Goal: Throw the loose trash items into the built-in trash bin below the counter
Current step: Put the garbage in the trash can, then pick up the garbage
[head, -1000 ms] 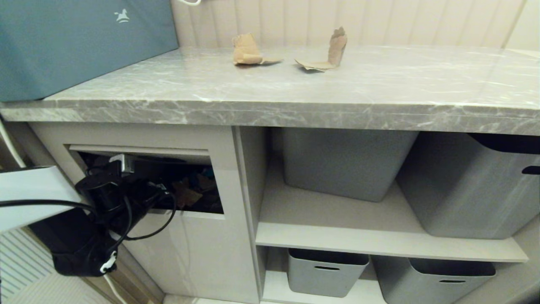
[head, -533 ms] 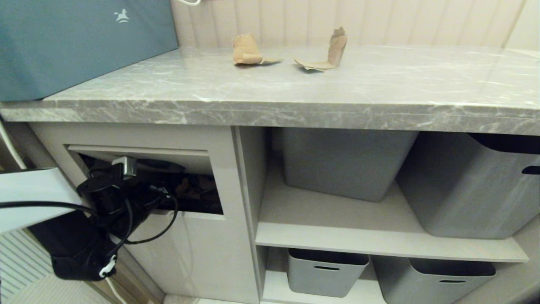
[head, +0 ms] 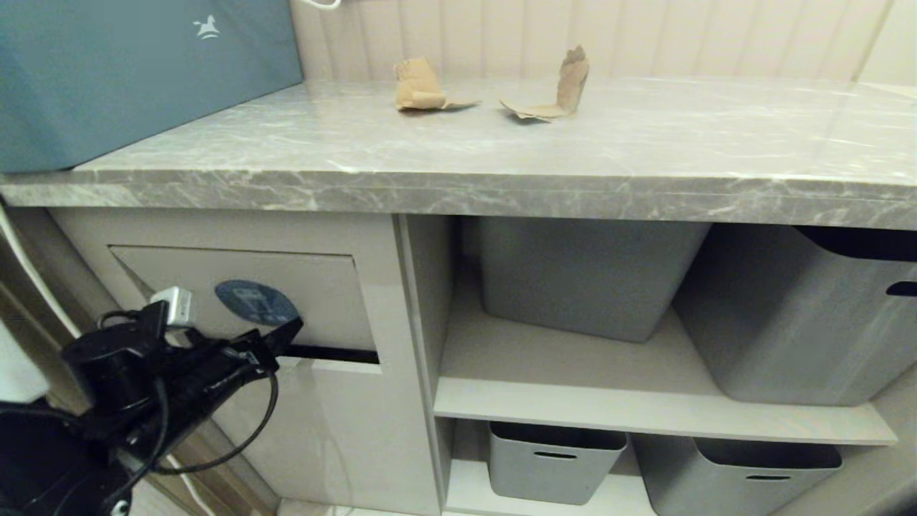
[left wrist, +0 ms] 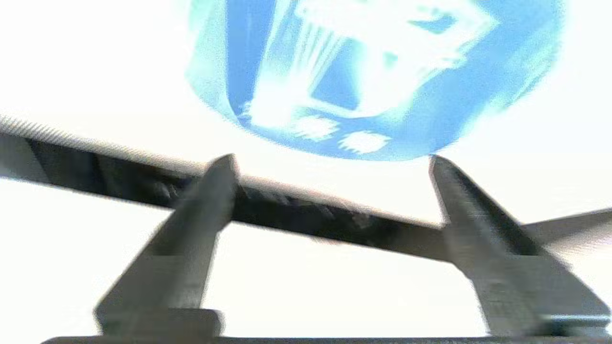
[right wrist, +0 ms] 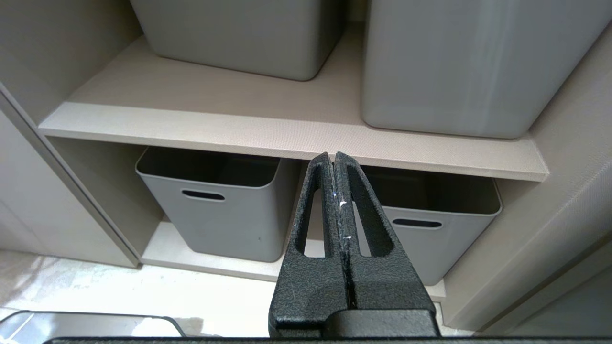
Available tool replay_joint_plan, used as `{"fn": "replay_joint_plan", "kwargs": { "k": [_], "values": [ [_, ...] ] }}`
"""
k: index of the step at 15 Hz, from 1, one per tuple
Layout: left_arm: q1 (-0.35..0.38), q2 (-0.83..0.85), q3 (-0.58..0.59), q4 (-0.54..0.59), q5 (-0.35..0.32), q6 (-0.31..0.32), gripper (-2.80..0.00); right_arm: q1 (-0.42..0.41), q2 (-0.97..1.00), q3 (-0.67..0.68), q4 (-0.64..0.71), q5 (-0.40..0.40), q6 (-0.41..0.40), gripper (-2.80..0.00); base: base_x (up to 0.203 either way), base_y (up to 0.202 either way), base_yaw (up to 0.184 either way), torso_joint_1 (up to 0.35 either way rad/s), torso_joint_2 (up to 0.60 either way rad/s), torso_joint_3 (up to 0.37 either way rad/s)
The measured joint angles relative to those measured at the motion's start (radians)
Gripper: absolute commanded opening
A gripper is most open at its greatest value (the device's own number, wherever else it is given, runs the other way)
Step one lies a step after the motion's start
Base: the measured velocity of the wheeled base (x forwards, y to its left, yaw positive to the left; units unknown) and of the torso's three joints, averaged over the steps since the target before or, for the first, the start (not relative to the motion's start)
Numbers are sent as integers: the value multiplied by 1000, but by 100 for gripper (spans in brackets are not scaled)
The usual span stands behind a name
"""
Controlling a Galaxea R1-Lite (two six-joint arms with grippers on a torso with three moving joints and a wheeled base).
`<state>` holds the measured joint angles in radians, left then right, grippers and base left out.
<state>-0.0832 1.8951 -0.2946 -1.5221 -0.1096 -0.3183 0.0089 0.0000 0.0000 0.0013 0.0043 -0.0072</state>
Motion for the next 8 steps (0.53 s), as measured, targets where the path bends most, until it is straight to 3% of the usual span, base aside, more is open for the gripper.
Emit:
{"fn": "replay_joint_plan", "kwargs": {
  "k": [5,8],
  "values": [
    [1,-209,153,0,9,14,-280,0,0,0,0,0,1,-280,0,0,0,0,0,0],
    [20,-365,231,0,14,60,-280,0,0,0,0,0,1,-280,0,0,0,0,0,0]
  ]
}}
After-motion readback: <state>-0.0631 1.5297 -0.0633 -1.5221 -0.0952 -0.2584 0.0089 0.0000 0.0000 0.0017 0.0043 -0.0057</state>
